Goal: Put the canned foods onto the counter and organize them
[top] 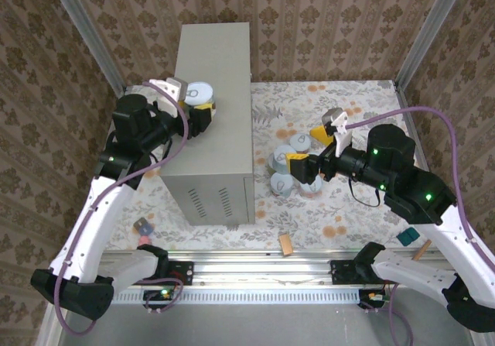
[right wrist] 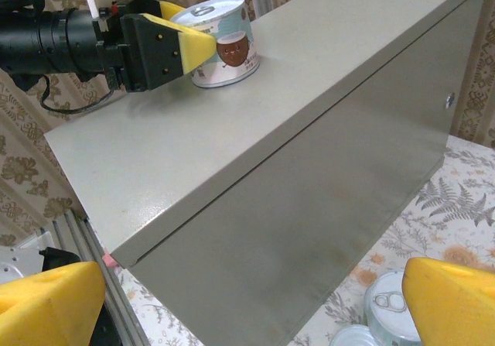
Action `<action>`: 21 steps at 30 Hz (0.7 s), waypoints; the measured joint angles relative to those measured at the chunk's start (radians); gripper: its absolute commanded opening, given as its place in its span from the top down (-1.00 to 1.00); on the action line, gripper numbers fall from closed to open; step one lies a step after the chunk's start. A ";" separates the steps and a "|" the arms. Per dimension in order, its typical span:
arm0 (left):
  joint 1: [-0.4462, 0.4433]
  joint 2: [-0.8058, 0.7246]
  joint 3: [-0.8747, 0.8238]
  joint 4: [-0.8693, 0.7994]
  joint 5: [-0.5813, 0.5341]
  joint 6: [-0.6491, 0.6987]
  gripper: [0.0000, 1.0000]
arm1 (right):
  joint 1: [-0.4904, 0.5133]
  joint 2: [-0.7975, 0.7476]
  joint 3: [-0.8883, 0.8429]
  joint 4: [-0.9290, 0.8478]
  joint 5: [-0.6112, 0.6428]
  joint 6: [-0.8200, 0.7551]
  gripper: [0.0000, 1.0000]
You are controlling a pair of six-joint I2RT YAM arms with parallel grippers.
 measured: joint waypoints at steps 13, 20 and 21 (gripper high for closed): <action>0.085 0.143 0.112 0.008 0.058 0.000 -0.34 | 0.000 -0.002 -0.027 0.005 0.001 0.000 -1.00; 0.145 0.249 0.206 0.006 0.099 0.004 -0.33 | 0.000 -0.017 -0.041 0.008 0.016 -0.008 -1.00; 0.154 0.261 0.217 0.006 0.107 0.008 -0.33 | 0.000 -0.018 -0.042 0.008 0.018 -0.010 -1.00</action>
